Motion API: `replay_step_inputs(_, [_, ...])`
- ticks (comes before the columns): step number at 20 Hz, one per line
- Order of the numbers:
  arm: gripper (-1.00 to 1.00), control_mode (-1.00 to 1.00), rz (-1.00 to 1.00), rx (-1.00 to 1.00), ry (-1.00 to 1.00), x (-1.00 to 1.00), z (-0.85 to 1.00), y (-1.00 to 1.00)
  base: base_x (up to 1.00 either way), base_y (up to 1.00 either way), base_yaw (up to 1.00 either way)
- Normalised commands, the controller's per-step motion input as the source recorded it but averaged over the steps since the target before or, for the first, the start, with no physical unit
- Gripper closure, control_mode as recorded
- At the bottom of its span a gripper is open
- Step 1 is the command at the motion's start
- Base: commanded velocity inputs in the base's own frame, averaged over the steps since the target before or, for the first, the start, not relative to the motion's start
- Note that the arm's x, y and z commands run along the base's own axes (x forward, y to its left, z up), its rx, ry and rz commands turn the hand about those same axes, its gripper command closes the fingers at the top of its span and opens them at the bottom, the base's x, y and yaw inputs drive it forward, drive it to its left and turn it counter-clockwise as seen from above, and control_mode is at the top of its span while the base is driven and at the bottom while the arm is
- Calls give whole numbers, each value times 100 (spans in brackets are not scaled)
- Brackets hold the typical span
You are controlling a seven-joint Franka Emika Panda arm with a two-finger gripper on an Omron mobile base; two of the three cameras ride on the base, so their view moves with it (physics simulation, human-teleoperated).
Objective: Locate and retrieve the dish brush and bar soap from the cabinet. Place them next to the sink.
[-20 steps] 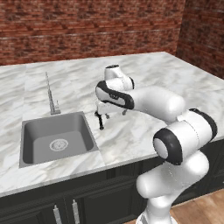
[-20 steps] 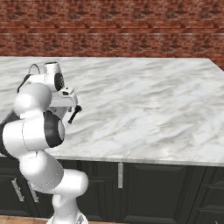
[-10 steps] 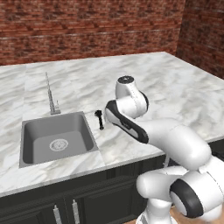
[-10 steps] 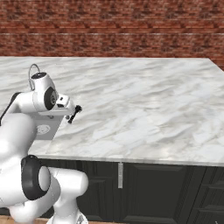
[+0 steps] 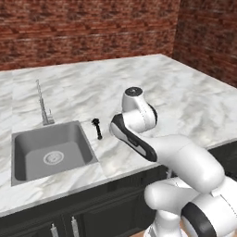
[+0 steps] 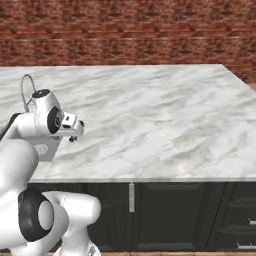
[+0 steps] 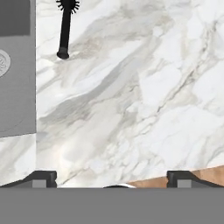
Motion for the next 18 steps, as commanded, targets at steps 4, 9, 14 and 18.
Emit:
replay_step_inputs(4, [-100, 100, 0, 0, 0, 0, 0, 0, 0, 0, -49])
replay_step_inputs(9, [-100, 100, 0, 0, 0, 0, 0, 0, 0, 0, -49])
replay_step_inputs(14, [-100, 100, 0, 0, 0, 0, 0, 0, 0, 0, -49])
replay_step_inputs(18, [-100, 100, 0, 0, 0, 0, 0, 0, 0, 0, -49])
